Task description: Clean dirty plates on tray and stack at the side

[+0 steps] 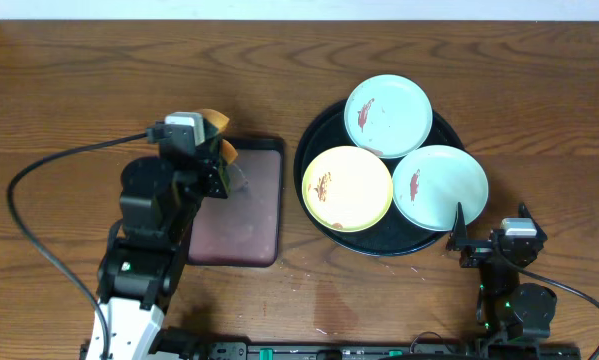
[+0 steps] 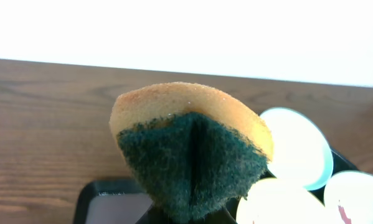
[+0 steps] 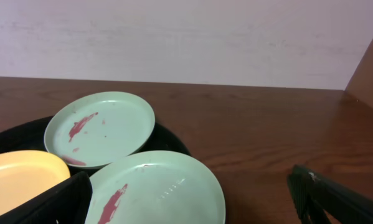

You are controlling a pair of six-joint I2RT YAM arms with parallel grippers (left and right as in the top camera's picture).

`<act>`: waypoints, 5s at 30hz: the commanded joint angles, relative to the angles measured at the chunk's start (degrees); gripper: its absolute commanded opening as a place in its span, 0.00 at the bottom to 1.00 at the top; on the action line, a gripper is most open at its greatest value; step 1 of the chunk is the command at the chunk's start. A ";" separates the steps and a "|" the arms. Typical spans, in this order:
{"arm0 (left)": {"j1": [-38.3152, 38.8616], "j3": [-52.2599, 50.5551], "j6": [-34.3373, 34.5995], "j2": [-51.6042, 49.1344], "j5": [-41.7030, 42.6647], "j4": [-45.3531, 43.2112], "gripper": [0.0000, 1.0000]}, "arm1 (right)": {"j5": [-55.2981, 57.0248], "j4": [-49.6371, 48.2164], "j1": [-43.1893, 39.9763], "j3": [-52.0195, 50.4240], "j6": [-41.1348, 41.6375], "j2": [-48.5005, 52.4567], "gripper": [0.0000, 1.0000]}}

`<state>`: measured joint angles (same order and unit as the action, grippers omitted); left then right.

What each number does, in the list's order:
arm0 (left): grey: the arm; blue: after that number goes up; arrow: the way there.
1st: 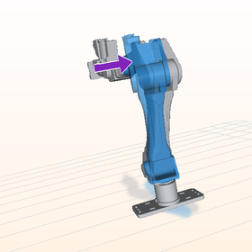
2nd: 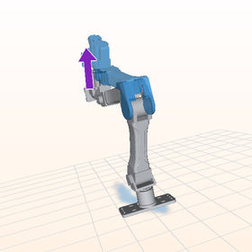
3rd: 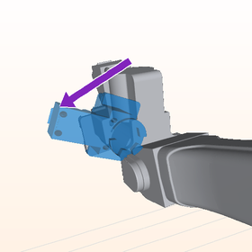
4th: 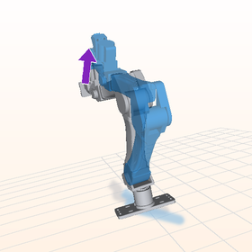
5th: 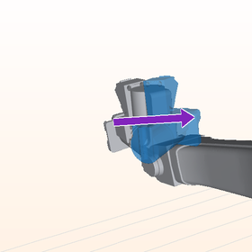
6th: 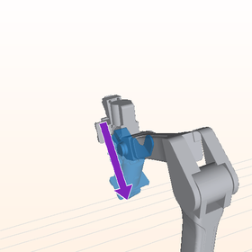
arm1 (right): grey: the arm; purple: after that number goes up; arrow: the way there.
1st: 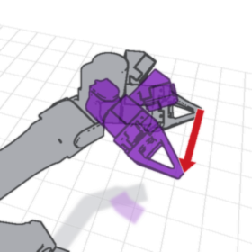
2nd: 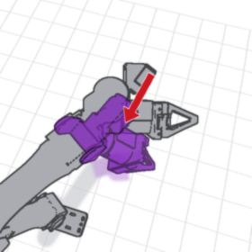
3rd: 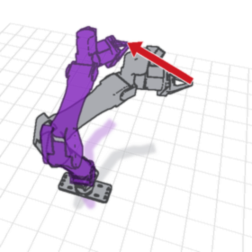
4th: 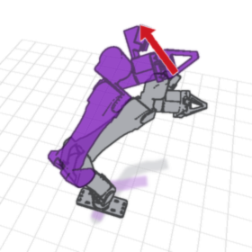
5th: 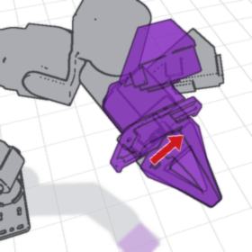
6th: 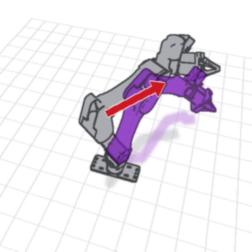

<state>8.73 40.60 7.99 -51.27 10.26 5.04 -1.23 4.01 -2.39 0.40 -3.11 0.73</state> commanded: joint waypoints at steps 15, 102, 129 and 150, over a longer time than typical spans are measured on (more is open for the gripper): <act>1.22 -4.28 -0.66 -0.04 0.02 -0.61 0.07 | 0.35 0.28 -0.31 -0.07 0.92 -0.09 0.99; 11.19 19.15 -0.20 -3.28 -7.74 22.14 0.07 | 0.35 0.28 -0.31 -0.07 0.92 -0.09 0.99; 32.26 18.73 36.59 -45.09 -9.68 3.34 0.08 | 0.37 0.28 -0.31 -0.07 0.92 -0.09 0.99; 35.06 18.78 33.05 -46.47 -13.49 -4.24 0.72 | 0.37 0.28 -0.31 -0.07 0.92 -0.09 0.99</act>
<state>43.99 59.48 46.02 -105.58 -0.56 -0.75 -1.26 4.03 -2.39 0.40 -3.11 0.73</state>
